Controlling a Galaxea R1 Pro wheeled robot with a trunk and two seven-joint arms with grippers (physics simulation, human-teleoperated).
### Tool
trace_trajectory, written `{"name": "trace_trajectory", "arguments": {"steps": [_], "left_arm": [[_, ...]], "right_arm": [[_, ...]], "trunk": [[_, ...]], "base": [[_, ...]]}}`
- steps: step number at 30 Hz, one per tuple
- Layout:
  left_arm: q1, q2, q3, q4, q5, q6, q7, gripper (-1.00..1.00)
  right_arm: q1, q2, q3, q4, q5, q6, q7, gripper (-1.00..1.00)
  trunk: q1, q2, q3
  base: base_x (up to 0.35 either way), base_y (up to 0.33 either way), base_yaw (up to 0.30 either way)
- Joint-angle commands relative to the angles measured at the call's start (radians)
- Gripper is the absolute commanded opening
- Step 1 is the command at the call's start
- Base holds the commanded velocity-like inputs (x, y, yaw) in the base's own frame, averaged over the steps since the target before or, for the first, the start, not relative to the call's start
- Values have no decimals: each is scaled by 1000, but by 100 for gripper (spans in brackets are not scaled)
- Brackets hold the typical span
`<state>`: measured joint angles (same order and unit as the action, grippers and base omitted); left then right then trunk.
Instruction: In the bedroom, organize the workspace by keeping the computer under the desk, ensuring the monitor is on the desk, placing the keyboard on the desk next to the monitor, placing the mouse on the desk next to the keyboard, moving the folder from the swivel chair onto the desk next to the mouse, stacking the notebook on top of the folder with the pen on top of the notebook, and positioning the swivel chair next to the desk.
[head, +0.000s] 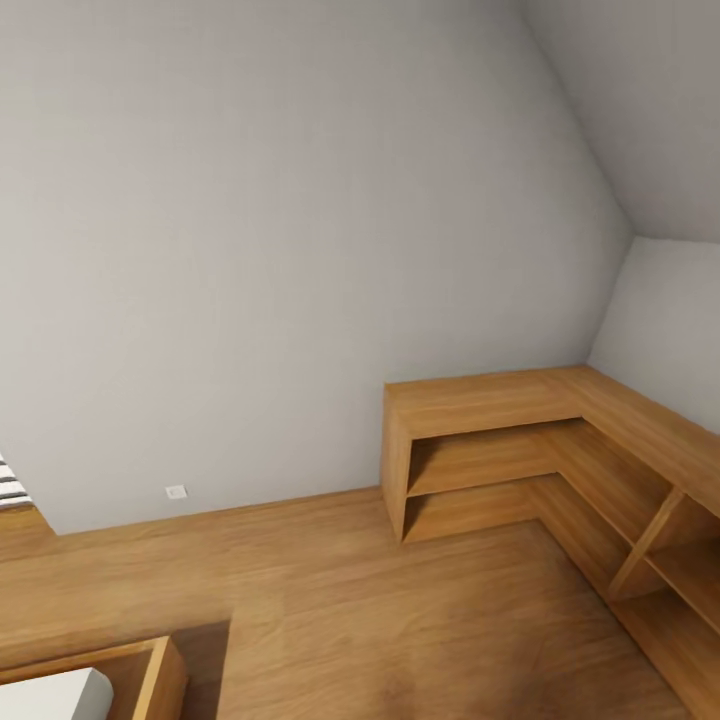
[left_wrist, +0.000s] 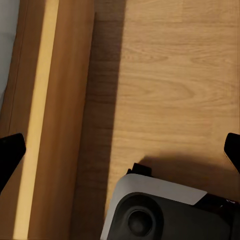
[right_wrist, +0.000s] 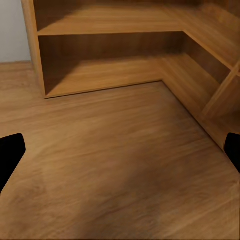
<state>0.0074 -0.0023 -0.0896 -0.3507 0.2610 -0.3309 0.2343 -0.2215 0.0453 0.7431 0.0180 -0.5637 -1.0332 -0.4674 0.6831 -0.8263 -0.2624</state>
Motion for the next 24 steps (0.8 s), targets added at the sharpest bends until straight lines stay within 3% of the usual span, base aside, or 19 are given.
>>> {"name": "trace_trajectory", "arguments": {"steps": [1, 24], "left_arm": [[0, 1, -9, -2, 9, -2, 6, 100], [0, 1, -9, -2, 9, -2, 6, 100]], "right_arm": [[-1, 1, 9, 2, -4, -2, -5, 100], [-1, 1, 9, 2, -4, -2, -5, 100]], "trunk": [[1, -1, -1], [1, -1, -1]], "base": [[329, 0, 0], [329, 0, 0]]}}
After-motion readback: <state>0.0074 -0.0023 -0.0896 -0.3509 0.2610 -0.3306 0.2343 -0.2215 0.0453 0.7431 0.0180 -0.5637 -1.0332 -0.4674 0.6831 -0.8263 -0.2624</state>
